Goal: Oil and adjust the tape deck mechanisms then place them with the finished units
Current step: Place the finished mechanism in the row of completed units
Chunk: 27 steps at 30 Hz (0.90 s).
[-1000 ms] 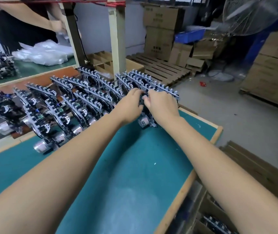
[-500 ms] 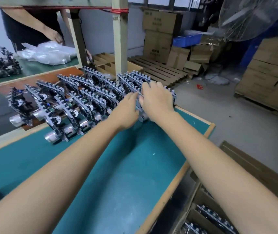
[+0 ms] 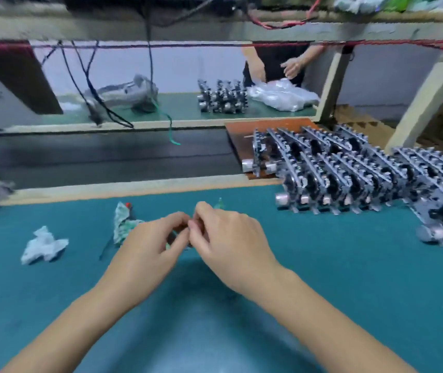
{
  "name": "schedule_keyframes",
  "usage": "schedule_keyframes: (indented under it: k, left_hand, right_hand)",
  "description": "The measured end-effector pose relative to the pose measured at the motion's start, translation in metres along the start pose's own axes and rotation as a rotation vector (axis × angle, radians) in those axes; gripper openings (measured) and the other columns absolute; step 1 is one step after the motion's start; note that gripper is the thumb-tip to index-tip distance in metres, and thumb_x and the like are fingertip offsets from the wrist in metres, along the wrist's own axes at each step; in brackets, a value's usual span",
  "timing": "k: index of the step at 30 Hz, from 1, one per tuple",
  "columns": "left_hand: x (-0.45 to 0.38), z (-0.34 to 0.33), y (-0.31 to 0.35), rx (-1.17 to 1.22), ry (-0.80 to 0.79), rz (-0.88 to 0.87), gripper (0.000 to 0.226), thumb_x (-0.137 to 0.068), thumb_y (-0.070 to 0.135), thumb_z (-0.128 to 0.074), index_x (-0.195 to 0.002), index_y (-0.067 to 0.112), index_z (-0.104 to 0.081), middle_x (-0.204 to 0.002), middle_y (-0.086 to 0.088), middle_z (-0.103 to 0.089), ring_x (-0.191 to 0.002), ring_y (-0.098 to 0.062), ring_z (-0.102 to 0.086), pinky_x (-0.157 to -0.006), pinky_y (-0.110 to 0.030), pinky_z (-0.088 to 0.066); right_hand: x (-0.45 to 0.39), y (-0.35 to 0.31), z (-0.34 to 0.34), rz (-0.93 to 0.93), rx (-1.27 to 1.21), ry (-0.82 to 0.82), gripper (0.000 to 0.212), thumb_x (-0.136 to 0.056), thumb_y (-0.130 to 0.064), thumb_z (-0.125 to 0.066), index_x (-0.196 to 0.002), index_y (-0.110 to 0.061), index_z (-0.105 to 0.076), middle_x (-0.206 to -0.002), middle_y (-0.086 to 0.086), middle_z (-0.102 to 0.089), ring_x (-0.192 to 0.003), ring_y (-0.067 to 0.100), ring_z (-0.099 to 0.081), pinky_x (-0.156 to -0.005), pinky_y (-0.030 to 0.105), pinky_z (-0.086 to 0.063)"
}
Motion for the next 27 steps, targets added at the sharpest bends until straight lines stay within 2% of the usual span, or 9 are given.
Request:
schedule_keyframes:
  k: [5, 9, 11, 13, 15, 17, 20, 23, 27]
  left_hand:
    - [0.035, 0.037, -0.09, -0.068, 0.011, 0.229, 0.022, -0.092, 0.012, -0.05, -0.077, 0.024, -0.061, -0.062, -0.008, -0.06, -0.064, -0.03, -0.056, -0.066, -0.044, -0.045]
    - [0.054, 0.059, -0.135, -0.11, 0.069, 0.342, 0.021, -0.092, 0.011, -0.052, -0.074, 0.019, -0.06, -0.061, -0.011, -0.058, -0.055, -0.023, -0.045, -0.06, -0.038, -0.039]
    - [0.06, 0.072, -0.158, -0.15, 0.101, 0.404, 0.018, -0.092, 0.014, -0.052, -0.078, 0.02, -0.062, -0.063, -0.009, -0.06, -0.057, -0.021, -0.049, -0.059, -0.034, -0.04]
    - [0.061, 0.092, -0.178, -0.228, 0.169, 0.465, 0.014, -0.091, 0.019, -0.053, -0.087, 0.027, -0.064, -0.074, -0.003, -0.066, -0.071, -0.022, -0.058, -0.068, -0.037, -0.046]
    - [0.057, 0.122, -0.197, -0.355, 0.322, 0.489, 0.018, -0.092, 0.019, -0.054, -0.106, 0.023, -0.065, -0.101, -0.004, -0.066, -0.095, -0.027, -0.058, -0.079, -0.041, -0.047]
    - [0.048, 0.157, -0.211, -0.502, 0.489, 0.482, 0.029, -0.091, 0.013, -0.056, -0.119, 0.01, -0.061, -0.117, -0.017, -0.055, -0.11, -0.037, -0.047, -0.088, -0.048, -0.041]
    - [0.036, 0.204, -0.229, -0.705, 0.632, 0.493, 0.033, -0.09, 0.009, -0.056, -0.121, 0.0, -0.058, -0.121, -0.027, -0.048, -0.11, -0.044, -0.043, -0.085, -0.054, -0.038]
    - [0.024, 0.231, -0.252, -0.781, 0.604, 0.554, 0.041, -0.093, 0.015, -0.056, -0.13, 0.0, -0.05, -0.131, -0.027, -0.043, -0.116, -0.043, -0.041, -0.088, -0.054, -0.036]
    - [0.01, 0.237, -0.276, -0.655, 0.483, 0.628, 0.044, -0.098, 0.018, -0.048, -0.135, -0.004, -0.04, -0.133, -0.027, -0.04, -0.115, -0.045, -0.046, -0.087, -0.053, -0.039]
  right_hand:
    - [-0.025, -0.061, -0.086, 0.1, -0.049, -0.143, 0.02, -0.1, -0.032, -0.033, -0.098, -0.015, -0.044, -0.101, 0.01, -0.065, -0.091, 0.034, -0.059, -0.062, 0.036, -0.026]
    - [-0.043, -0.096, -0.131, 0.166, -0.045, -0.225, 0.024, -0.101, -0.028, -0.034, -0.105, -0.009, -0.047, -0.104, 0.014, -0.065, -0.095, 0.035, -0.06, -0.064, 0.036, -0.028]
    - [-0.053, -0.112, -0.148, 0.19, -0.049, -0.255, 0.024, -0.101, -0.027, -0.034, -0.105, -0.008, -0.047, -0.103, 0.015, -0.065, -0.094, 0.035, -0.061, -0.063, 0.036, -0.029]
    - [-0.063, -0.126, -0.163, 0.188, -0.074, -0.282, 0.023, -0.1, -0.027, -0.037, -0.108, -0.008, -0.048, -0.107, 0.015, -0.064, -0.096, 0.036, -0.06, -0.064, 0.037, -0.029]
    - [-0.078, -0.142, -0.178, 0.186, -0.095, -0.299, 0.025, -0.098, -0.024, -0.041, -0.117, -0.009, -0.047, -0.115, 0.014, -0.06, -0.104, 0.035, -0.056, -0.067, 0.037, -0.03]
    - [-0.097, -0.157, -0.191, 0.206, -0.092, -0.283, 0.028, -0.097, -0.018, -0.044, -0.123, -0.008, -0.045, -0.122, 0.012, -0.054, -0.114, 0.031, -0.048, -0.074, 0.039, -0.037]
    - [-0.132, -0.183, -0.207, 0.276, -0.018, -0.207, 0.032, -0.095, -0.009, -0.044, -0.127, -0.008, -0.045, -0.128, 0.009, -0.047, -0.121, 0.027, -0.039, -0.087, 0.038, -0.039]
    - [-0.168, -0.21, -0.215, 0.389, 0.118, -0.093, 0.037, -0.094, -0.01, -0.043, -0.131, -0.01, -0.041, -0.131, 0.006, -0.044, -0.122, 0.024, -0.039, -0.089, 0.032, -0.036]
    - [-0.214, -0.242, -0.223, 0.488, 0.226, -0.025, 0.045, -0.1, -0.016, -0.03, -0.145, -0.014, -0.026, -0.145, -0.001, -0.035, -0.13, 0.018, -0.035, -0.095, 0.03, -0.036]
Point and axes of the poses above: each hand's wrist, its own x-axis away from the middle knuckle, its own z-axis out of the back of the hand, y = z × x, the point moved 7 cm from there along -x, towards the middle knuckle
